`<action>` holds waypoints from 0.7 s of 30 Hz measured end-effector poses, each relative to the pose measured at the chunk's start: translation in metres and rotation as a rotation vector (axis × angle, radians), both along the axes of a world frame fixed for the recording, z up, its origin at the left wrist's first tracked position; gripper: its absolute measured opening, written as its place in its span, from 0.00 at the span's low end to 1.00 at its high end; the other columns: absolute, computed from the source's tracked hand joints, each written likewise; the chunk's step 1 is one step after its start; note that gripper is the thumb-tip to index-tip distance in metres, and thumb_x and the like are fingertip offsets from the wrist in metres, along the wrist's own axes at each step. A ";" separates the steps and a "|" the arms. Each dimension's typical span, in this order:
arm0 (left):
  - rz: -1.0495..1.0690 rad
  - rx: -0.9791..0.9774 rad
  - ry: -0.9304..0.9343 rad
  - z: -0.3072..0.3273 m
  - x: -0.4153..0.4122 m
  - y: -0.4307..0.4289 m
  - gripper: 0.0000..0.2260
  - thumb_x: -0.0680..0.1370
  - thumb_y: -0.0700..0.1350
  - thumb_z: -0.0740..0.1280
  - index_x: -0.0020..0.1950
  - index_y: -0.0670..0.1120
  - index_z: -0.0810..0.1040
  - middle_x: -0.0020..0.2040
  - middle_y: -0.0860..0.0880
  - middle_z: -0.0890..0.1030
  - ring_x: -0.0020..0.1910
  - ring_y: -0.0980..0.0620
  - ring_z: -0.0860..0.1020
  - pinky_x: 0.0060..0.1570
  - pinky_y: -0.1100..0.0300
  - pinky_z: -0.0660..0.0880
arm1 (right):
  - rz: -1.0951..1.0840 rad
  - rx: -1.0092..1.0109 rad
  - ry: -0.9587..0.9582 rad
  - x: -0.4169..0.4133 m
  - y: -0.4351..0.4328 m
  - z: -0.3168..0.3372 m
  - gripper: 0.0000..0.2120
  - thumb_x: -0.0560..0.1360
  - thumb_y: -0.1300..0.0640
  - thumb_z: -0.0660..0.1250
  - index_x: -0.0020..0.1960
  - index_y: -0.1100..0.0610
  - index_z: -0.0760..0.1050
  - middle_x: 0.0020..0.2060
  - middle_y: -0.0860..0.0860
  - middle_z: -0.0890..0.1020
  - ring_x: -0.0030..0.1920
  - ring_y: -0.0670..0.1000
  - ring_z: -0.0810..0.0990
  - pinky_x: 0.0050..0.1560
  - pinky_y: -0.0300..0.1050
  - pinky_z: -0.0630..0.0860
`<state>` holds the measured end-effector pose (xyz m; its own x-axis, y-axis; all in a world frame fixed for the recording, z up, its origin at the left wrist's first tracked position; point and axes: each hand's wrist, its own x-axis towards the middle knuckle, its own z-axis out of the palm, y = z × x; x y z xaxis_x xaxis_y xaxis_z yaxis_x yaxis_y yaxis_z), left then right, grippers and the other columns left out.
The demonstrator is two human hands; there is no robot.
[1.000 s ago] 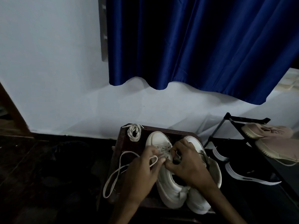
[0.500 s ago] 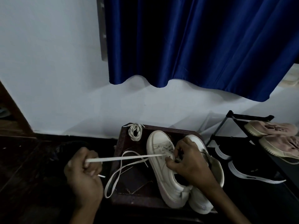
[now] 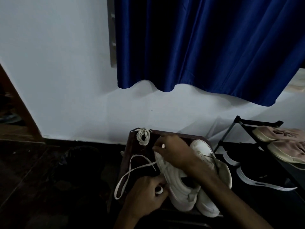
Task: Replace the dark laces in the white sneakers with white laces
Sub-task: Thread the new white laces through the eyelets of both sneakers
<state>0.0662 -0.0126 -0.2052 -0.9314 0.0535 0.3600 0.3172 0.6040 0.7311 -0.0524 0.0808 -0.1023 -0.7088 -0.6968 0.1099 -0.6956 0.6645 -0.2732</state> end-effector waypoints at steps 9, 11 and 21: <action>0.226 0.136 0.132 0.005 0.010 -0.003 0.13 0.78 0.62 0.63 0.43 0.54 0.73 0.36 0.57 0.77 0.35 0.62 0.77 0.35 0.63 0.73 | -0.020 0.513 0.132 -0.003 -0.052 -0.027 0.11 0.76 0.58 0.64 0.57 0.58 0.76 0.57 0.56 0.79 0.60 0.58 0.76 0.63 0.61 0.65; 0.286 0.101 0.199 0.005 0.012 -0.004 0.13 0.77 0.64 0.62 0.44 0.55 0.71 0.40 0.59 0.74 0.41 0.62 0.75 0.40 0.65 0.72 | -0.020 0.359 0.090 -0.009 -0.048 -0.008 0.09 0.77 0.56 0.62 0.55 0.56 0.75 0.54 0.57 0.80 0.56 0.60 0.79 0.60 0.56 0.68; 0.640 0.512 0.485 0.075 -0.013 -0.033 0.08 0.82 0.43 0.61 0.60 0.45 0.75 0.57 0.50 0.78 0.57 0.56 0.77 0.57 0.63 0.74 | 0.146 -0.108 0.641 -0.018 -0.021 0.071 0.06 0.76 0.57 0.69 0.46 0.59 0.75 0.27 0.54 0.78 0.30 0.59 0.76 0.49 0.49 0.72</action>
